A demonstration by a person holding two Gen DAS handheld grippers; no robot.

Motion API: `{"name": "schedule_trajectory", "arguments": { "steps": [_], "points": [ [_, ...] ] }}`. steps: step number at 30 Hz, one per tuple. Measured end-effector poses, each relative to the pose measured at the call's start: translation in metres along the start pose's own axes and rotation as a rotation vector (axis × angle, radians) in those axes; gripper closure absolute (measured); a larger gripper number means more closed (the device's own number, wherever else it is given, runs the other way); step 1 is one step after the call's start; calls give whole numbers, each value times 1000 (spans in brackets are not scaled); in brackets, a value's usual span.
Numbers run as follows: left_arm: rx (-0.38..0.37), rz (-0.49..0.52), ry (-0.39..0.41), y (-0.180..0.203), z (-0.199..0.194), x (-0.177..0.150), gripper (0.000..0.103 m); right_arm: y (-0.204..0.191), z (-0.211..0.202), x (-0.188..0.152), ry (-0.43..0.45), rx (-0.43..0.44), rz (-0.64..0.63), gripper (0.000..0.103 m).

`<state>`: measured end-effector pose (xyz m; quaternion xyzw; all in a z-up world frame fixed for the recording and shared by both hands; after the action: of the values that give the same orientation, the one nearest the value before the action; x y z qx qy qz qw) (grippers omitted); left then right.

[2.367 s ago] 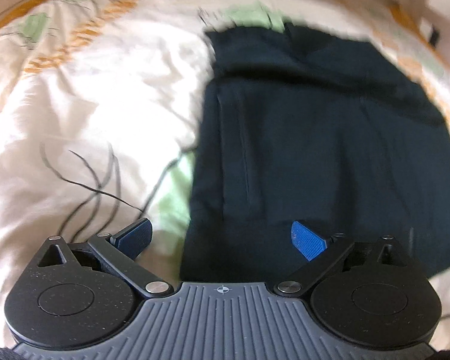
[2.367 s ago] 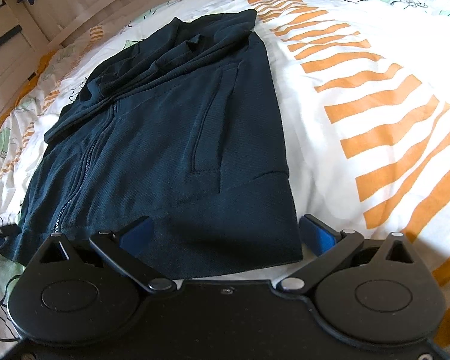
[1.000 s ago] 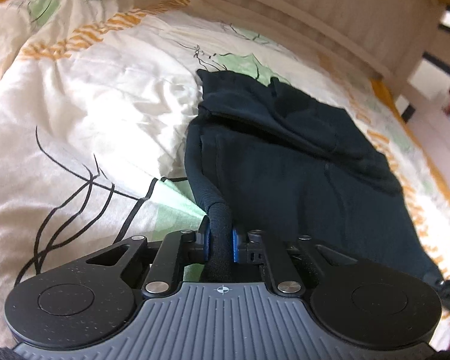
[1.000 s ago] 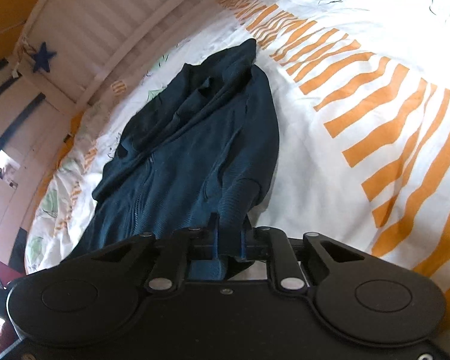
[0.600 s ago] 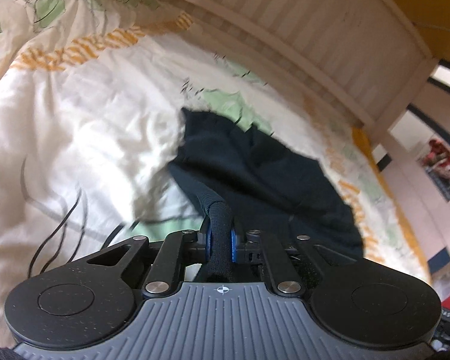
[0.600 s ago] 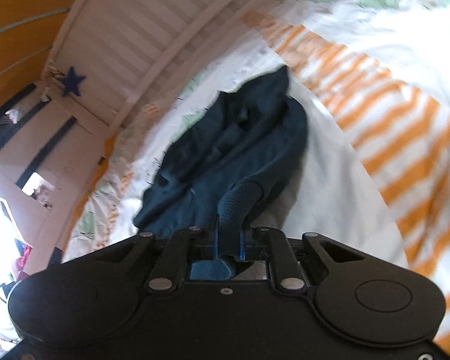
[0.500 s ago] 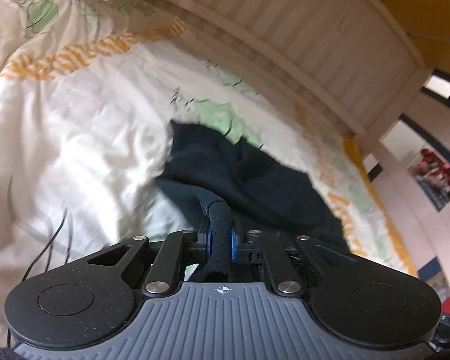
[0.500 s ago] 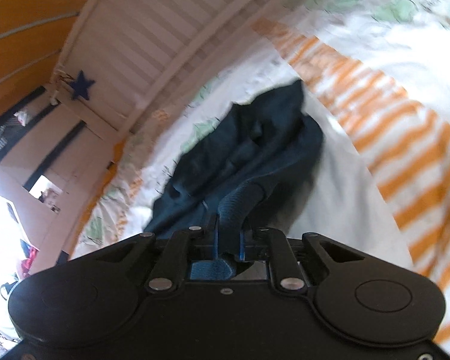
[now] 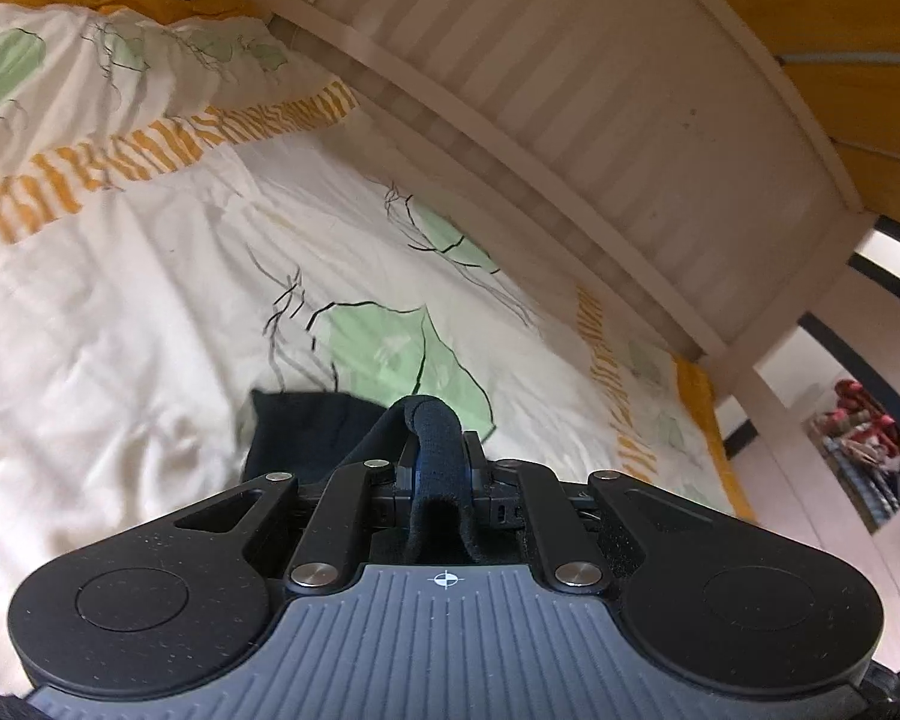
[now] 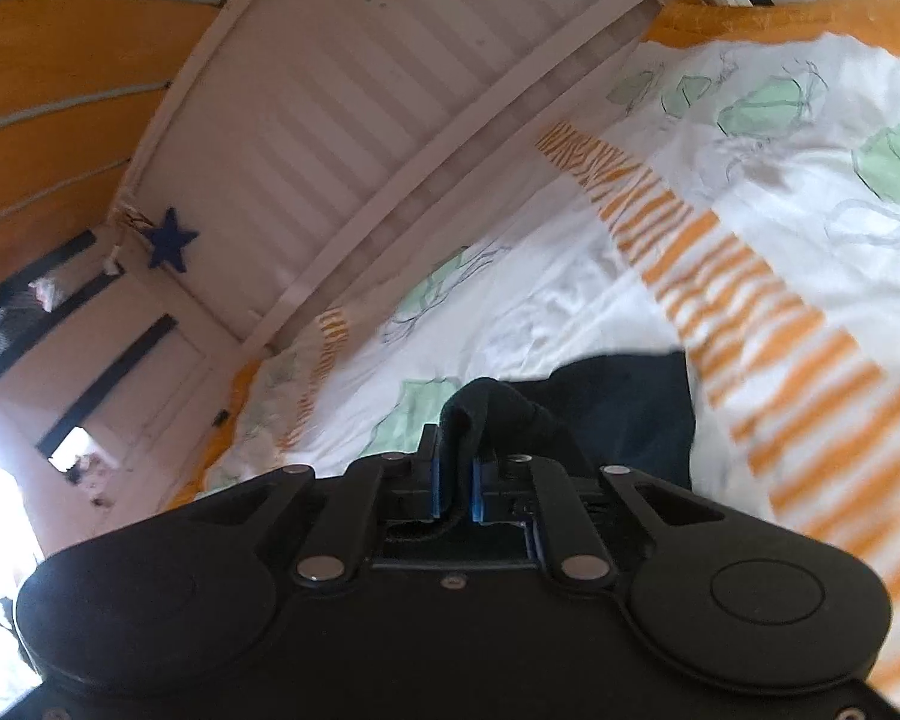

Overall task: Fold large clothes
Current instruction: 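Grasp the hem with both grippers and fold it up toward the hood, then lower the hem onto the folded hood and open both grippers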

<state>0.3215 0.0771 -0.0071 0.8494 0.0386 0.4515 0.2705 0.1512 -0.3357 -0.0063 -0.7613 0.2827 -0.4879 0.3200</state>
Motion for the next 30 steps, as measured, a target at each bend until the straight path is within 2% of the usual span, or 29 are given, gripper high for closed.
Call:
{"name": "schedule_trajectory", "arguments": {
  "steps": [7, 10, 12, 13, 16, 17, 18, 19, 20, 21, 22, 26, 30],
  "points": [
    [98, 3, -71, -23, 79, 4, 92, 32, 83, 27, -7, -94, -54, 86],
    [122, -43, -106, -39, 106, -5, 91, 57, 114, 27, -37, -155, -49, 87],
    [123, -80, -110, -48, 117, -8, 86, 67, 132, 23, -63, -192, -72, 86],
    [107, -101, -108, -51, 121, -10, 86, 72, 139, 21, -76, -207, -85, 86],
    [74, -141, -117, -57, 127, -13, 78, 81, 150, 17, -89, -230, -94, 85],
    [67, -140, -117, -56, 127, -12, 71, 82, 151, 16, -87, -230, -93, 85],
    [58, -128, -114, -54, 124, -11, 64, 81, 149, 16, -81, -223, -94, 79],
    [50, -108, -108, -50, 121, -9, 46, 80, 146, 17, -72, -216, -99, 73],
    [49, -78, -95, -46, 116, -6, 16, 78, 143, 18, -53, -215, -110, 49],
    [62, -43, -79, -41, 110, -3, 0, 75, 138, 21, -27, -213, -124, 22],
    [74, -13, -62, -36, 105, 0, 0, 71, 132, 24, 0, -207, -136, 13],
    [95, 127, -28, -9, 81, 5, 0, 55, 112, 26, 35, -199, -193, 12],
    [146, 331, -84, 26, 73, -15, 0, 30, 102, 9, 19, -202, -327, 9]
  ]
}}
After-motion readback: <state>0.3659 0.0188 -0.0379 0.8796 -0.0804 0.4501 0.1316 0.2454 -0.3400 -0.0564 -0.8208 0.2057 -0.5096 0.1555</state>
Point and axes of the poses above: each gripper's, at about its wrist camera, not at the fingertips, and z roughly the way its jaws point, y to its right, x to its top, the point moved 9 cm from there along z, roughly the way its jaws point, and after that the axes turned 6 degrees about z, right-handed, at the moved point
